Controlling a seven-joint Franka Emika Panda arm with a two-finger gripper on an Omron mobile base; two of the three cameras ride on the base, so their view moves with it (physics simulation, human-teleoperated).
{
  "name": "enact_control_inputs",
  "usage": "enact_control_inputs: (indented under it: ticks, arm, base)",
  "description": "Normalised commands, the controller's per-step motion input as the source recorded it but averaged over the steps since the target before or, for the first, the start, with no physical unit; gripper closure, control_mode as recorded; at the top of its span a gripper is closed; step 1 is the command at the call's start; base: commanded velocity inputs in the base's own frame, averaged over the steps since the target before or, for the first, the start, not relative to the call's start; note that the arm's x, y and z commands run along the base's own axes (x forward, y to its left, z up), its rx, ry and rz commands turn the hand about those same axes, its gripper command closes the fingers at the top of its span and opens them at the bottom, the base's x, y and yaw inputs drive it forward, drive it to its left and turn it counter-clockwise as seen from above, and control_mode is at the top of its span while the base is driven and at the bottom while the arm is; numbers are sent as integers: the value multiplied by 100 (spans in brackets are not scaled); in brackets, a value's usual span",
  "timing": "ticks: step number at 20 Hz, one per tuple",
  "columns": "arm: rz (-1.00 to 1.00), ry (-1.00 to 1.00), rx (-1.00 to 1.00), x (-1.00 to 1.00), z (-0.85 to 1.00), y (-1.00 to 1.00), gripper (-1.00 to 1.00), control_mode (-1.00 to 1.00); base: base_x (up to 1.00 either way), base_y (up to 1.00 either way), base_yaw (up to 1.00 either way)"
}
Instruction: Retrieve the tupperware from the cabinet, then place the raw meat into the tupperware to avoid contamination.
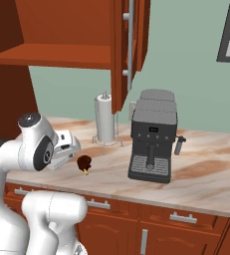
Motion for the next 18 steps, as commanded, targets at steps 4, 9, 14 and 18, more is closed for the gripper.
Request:
enact_control_inputs:
  ticks: [4,9,14,18]
  arm:
    - [0,-7,-2,4,-50,-7,-100,-100]
    - [-1,-5,0,0,-32,-20,-100,-100]
    - [0,-4,0,0,-25,-23,-100,-100]
    - [0,-6,0,0,-30,-8,-100,-100]
  base:
    - [0,0,0]
    - [0,0,0]
    - [0,0,0]
    - [0,0,0]
